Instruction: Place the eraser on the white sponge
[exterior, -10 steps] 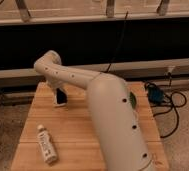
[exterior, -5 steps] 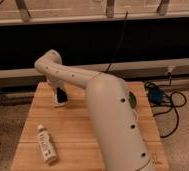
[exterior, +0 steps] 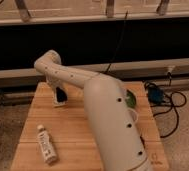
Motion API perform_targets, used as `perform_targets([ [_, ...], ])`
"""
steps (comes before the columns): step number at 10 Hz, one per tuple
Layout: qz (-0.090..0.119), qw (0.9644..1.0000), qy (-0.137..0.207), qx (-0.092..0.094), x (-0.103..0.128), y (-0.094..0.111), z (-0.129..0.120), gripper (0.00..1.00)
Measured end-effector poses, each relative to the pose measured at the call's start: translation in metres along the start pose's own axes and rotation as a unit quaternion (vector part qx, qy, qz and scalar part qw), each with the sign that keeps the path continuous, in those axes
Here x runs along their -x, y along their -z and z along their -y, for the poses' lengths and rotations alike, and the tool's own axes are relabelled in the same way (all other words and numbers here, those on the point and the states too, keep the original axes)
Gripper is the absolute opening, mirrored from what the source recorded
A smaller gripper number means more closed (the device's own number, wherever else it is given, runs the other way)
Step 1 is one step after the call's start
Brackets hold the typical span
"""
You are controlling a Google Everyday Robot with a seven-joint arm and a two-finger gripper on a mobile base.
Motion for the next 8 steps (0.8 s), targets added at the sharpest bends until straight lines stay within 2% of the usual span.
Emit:
perform_targets([
  [3, 0.001, 0.9999, 0.011, -0.001, -0.0034, -0.0034, 0.0033, 0.67],
  [4, 0.001, 0.9999, 0.012, -0.002, -0.0036, -0.0039, 0.003, 0.75],
  [5, 0.001, 0.9999, 0.012, -0.002, -0.0043, -0.0043, 0.0023, 0.79],
  [8, 0.001, 0.9999, 0.014, -0.004, -0.0061, -0.0065, 0.0036, 0.8],
])
